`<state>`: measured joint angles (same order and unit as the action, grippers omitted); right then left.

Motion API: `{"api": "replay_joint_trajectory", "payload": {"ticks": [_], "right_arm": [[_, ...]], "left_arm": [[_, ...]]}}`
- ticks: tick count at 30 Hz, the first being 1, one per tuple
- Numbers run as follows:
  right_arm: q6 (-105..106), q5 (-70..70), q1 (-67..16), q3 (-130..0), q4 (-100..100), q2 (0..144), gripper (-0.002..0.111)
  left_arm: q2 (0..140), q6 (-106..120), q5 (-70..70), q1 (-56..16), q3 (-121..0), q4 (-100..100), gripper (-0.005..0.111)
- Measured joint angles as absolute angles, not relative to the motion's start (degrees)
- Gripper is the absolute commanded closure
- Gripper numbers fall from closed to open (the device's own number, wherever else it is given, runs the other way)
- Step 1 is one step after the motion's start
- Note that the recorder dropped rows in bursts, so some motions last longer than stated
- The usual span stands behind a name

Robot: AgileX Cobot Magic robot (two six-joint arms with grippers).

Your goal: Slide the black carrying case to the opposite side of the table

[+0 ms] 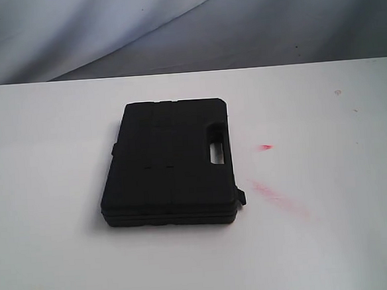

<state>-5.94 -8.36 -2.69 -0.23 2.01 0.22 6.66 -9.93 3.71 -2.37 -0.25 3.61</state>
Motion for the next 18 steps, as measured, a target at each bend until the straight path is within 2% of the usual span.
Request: {"api": "replay_joint_trajectory", "payload": {"ticks": [9,18], "right_arm": [[-5.9,-8.4,-2.7,-0.2,2.0,0.2,0.108],[-5.9,-8.4,-2.7,-0.2,2.0,0.2,0.108]], "left_arm": [[0.4,-10.0,8.7,-2.4,-0.2,1.4,0.078],[0.3,-10.0,13.1,-2.4,-0.2,1.8,0.078]]}}
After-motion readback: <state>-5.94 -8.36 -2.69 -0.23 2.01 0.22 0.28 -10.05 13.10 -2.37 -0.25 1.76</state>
